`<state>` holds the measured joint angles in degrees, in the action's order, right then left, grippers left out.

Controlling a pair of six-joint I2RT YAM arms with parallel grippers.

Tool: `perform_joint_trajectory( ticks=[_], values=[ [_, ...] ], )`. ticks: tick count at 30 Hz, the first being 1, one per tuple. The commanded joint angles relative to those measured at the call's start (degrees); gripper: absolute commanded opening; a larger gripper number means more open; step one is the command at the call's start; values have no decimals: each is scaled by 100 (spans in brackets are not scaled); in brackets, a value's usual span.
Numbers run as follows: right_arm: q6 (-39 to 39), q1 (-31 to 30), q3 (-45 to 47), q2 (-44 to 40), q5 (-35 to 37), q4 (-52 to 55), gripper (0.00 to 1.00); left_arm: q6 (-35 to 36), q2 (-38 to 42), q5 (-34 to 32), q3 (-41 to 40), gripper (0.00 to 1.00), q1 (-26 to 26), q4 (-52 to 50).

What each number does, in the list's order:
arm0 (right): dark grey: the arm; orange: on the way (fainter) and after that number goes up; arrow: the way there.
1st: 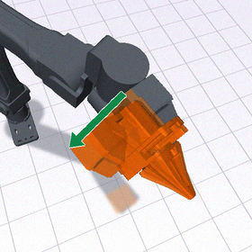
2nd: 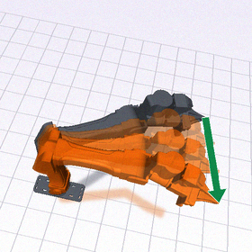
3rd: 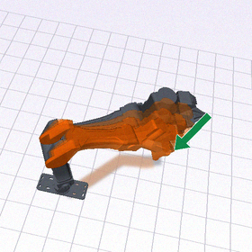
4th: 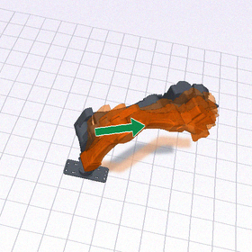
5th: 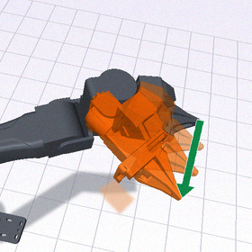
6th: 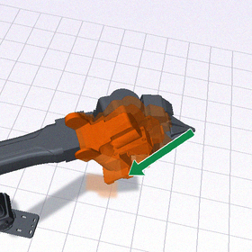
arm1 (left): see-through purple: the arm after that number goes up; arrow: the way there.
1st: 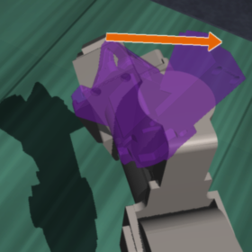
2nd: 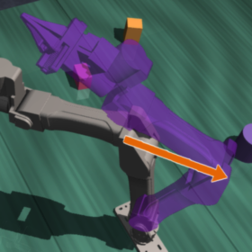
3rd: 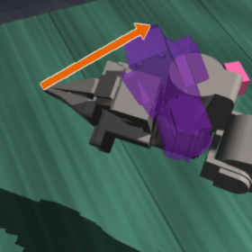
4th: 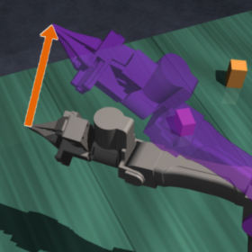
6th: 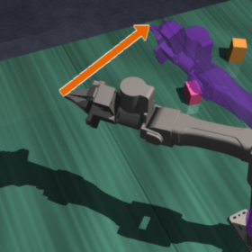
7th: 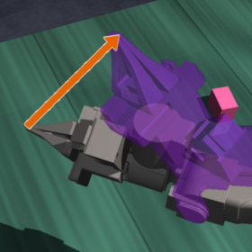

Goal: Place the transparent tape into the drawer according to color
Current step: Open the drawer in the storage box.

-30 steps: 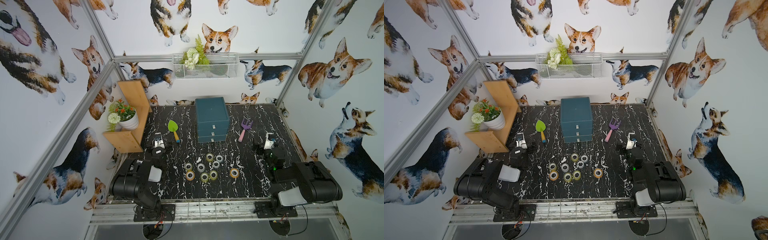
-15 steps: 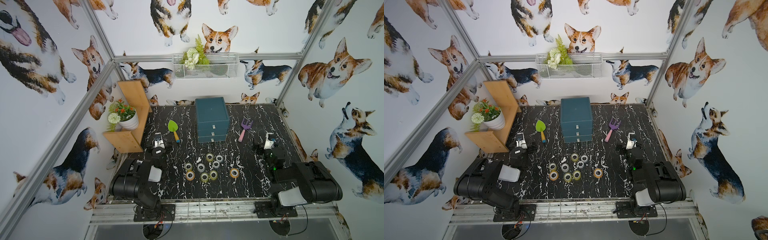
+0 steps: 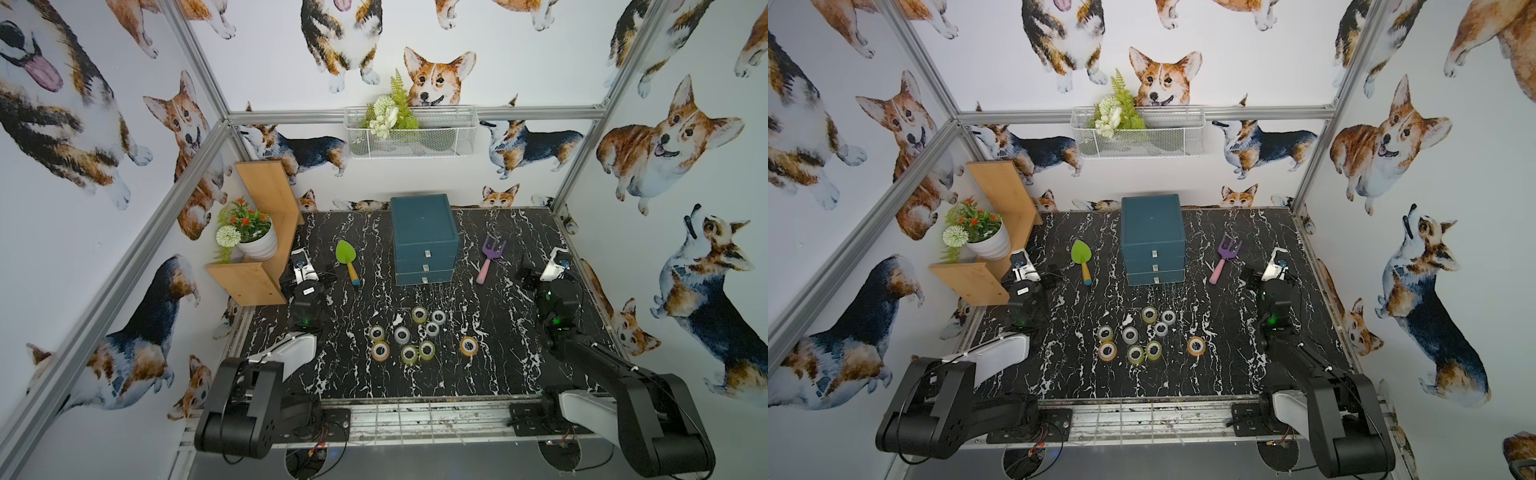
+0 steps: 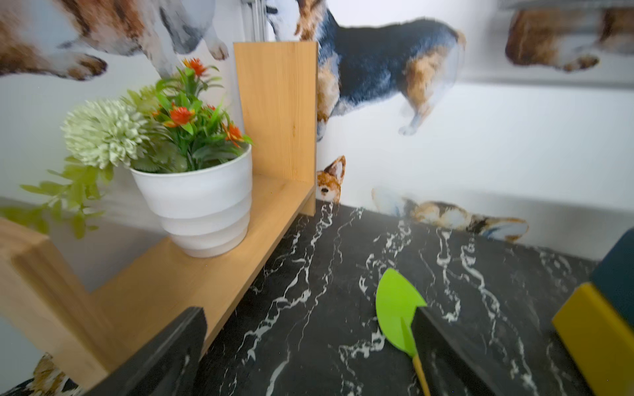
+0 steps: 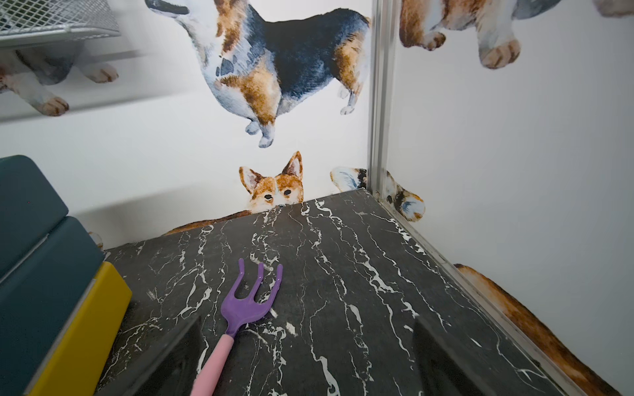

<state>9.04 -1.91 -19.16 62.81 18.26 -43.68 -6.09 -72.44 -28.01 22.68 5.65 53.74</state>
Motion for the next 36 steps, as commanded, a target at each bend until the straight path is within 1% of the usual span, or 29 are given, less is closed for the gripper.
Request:
perform_joint_trajectory(
  ticks=[1, 2, 3, 4, 5, 6, 7, 8, 9, 10, 12, 15, 17, 19, 21, 22, 24, 27, 31, 33, 34, 36],
  values=[
    [586, -24, -215, -115, 291, 549, 100, -899, 114, -167, 545, 99, -11, -498],
    [834, -13, -264, -135, 244, 574, 100, -1333, 168, -325, 802, 100, -15, -970],
    [1149, -5, -325, -173, 141, 673, 100, -1922, 252, -524, 1121, 99, -41, -1766],
    [1596, -7, -438, -220, 107, 1041, 100, -2423, 344, -651, 1388, 99, -68, -2560],
    [2130, 2, -509, -269, 233, 1339, 100, -2711, 406, -671, 1551, 99, -100, -2977],
    [2730, 36, -579, -322, 363, 1751, 100, -2877, 474, -510, 1641, 100, -149, -3185],
    [3350, 159, -587, -369, 300, 2067, 100, -2869, 536, -238, 1603, 99, -192, -3094],
    [3590, 357, -493, -370, -233, 1956, 100, -2952, 613, -79, 1545, 99, -220, -3054],
    [3668, 624, -349, -330, -1019, 1612, 100, -3082, 705, 240, 1489, 99, -288, -3095],
    [3844, 719, -276, -265, -1388, 1441, 100, -3171, 763, 693, 1453, 99, -385, -3075],
    [3898, 721, -279, -234, -1617, 1478, 100, -3261, 707, 1712, 1602, 100, -619, -3242],
    [3947, 671, -308, -364, -1766, 1721, 100, -3500, 430, 2384, 2282, 100, -661, -4119],
    [3643, 346, -422, -499, -1648, 1988, 100, -3542, 223, 2960, 2530, 98, -662, -4303],
    [3221, -265, -719, -550, -1346, 2602, 100, -3623, 95, 3540, 2640, 96, -620, -4275],
    [3139, -745, -875, -527, -1523, 2903, 100, -3603, 47, 3825, 2751, 96, -526, -4320],
    [3235, -973, -873, -500, -1681, 2928, 100, -3518, 40, 3890, 2828, 97, -402, -4380],
    [3489, -1379, -732, -482, -1926, 2629, 94, -3232, 12, 4072, 3019, 100, -81, -4521],
    [3935, -2010, -592, -452, -1992, 1990, 87, -2933, -84, 4103, 3249, 99, 398, -4697],
    [4167, -2774, -861, -95, -1793, 1398, 73, -2861, -254, 4556, 3309, 97, 671, -4463],
    [4270, -3047, -965, 178, -1686, 1007, 69, -2770, -414, 4787, 3384, 95, 855, -4349],
    [4391, -3122, -1007, 442, -1677, 783, 65, -2706, -531, 4821, 3471, 94, 959, -4397],
    [4737, -3192, -1129, 819, -1636, 509, 62, -2588, -744, 4739, 3689, 92, 1107, -4648]
  ],
)
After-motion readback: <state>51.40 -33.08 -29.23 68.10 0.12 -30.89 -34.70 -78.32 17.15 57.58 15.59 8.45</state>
